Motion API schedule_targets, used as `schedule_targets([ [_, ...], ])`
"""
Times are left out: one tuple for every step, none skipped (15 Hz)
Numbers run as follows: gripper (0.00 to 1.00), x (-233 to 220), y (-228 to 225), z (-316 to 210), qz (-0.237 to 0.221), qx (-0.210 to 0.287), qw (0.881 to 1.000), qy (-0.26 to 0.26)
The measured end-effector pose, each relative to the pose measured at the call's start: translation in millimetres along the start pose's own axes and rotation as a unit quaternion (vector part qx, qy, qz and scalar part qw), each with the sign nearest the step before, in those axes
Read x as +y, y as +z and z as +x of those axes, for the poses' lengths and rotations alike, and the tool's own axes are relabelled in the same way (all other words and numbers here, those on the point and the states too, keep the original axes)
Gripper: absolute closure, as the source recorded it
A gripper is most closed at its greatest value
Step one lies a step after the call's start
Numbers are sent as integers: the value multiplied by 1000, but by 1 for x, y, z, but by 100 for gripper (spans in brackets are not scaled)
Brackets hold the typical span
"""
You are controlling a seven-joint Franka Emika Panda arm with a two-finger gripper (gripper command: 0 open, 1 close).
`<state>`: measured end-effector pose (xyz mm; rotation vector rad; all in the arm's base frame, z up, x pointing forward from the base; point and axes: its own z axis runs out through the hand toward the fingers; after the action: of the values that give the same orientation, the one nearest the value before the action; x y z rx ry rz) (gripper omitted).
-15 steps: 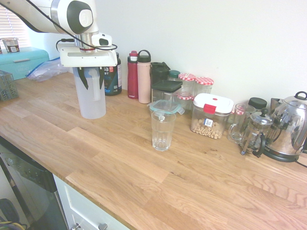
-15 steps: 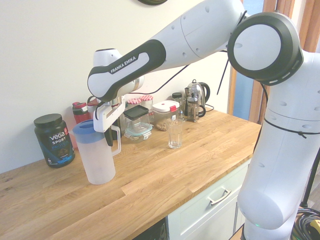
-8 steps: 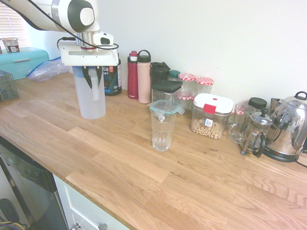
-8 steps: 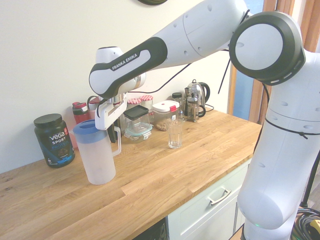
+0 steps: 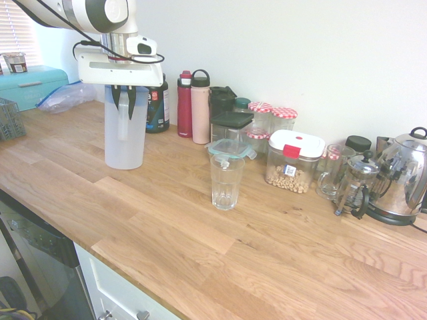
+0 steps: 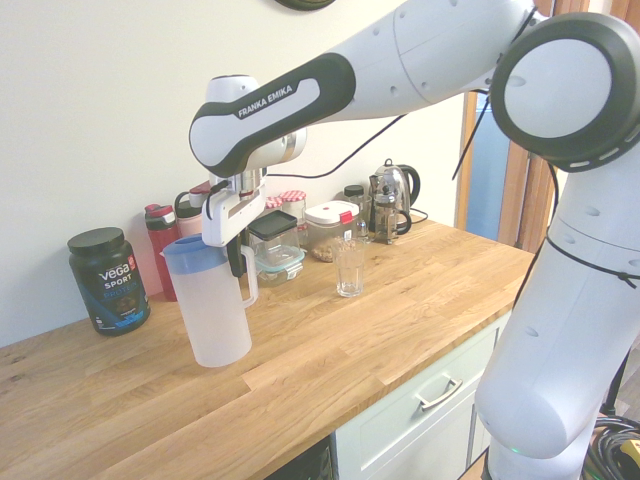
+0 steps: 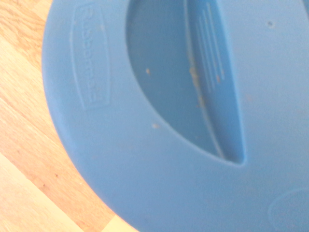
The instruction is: Pour me some water
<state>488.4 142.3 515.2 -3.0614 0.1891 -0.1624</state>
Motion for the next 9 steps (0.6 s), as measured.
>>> schedule_targets([
  [100,0,0,-1,0,0,1000,0],
  [100,0,-1,-1,1,1,1000,1],
  [100,0,-3,-1,3,2,1000,1],
  [100,0,-6,-2,4,5,1000,0],
  [100,0,-13,-3,6,11,1000,-2],
  [100,0,-21,-4,8,20,1000,-2],
  [100,2,-32,-3,10,30,1000,-1],
  [100,6,-44,-1,12,38,999,2],
  [100,12,-57,3,13,45,999,7],
])
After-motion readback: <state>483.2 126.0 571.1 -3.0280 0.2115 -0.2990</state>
